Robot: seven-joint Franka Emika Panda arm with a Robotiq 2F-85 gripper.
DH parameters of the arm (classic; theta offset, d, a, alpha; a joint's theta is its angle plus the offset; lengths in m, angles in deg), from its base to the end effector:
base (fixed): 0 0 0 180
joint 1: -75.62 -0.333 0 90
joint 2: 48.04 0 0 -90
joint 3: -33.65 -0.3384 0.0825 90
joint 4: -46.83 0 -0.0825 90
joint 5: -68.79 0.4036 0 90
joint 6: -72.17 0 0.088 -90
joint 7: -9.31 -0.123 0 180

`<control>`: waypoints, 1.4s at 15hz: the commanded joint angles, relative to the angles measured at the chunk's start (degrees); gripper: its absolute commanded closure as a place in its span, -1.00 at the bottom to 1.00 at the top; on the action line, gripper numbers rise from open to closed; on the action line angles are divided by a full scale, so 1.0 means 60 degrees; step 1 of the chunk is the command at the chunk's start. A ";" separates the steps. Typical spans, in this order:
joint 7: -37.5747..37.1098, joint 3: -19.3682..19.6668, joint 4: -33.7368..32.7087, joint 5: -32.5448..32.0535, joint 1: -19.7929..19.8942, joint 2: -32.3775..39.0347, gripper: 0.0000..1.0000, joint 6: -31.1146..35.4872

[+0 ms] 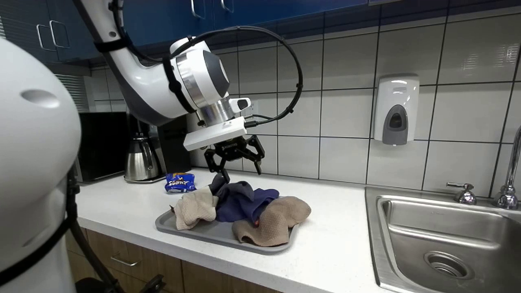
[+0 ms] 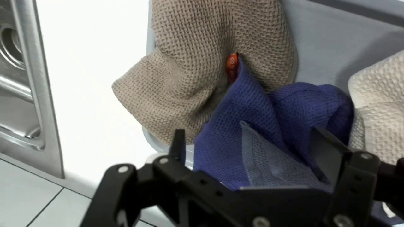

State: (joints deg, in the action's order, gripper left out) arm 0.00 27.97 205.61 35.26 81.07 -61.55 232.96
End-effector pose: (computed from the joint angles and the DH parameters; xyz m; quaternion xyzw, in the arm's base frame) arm 0.4107 0.0232 0.2966 0.9650 0.1815 0.1369 0.1309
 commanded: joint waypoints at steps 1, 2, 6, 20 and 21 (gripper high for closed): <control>-0.0506 0.0228 0.0092 -0.0217 0.0203 -0.0559 -1.00 -0.0546; -0.0567 0.0343 0.0092 -0.0222 0.0247 -0.0596 -1.00 -0.0561; -0.0713 0.0865 0.0091 -0.0221 0.0372 -0.0720 -1.00 -0.0528; -0.0263 0.3753 0.0048 0.0515 -0.0703 -0.0509 -1.00 0.0742; -0.0160 0.4084 0.0024 0.0665 -0.1010 -0.0428 -1.00 0.0907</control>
State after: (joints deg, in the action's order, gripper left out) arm -3.00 47.77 205.64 36.69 79.26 -64.47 235.91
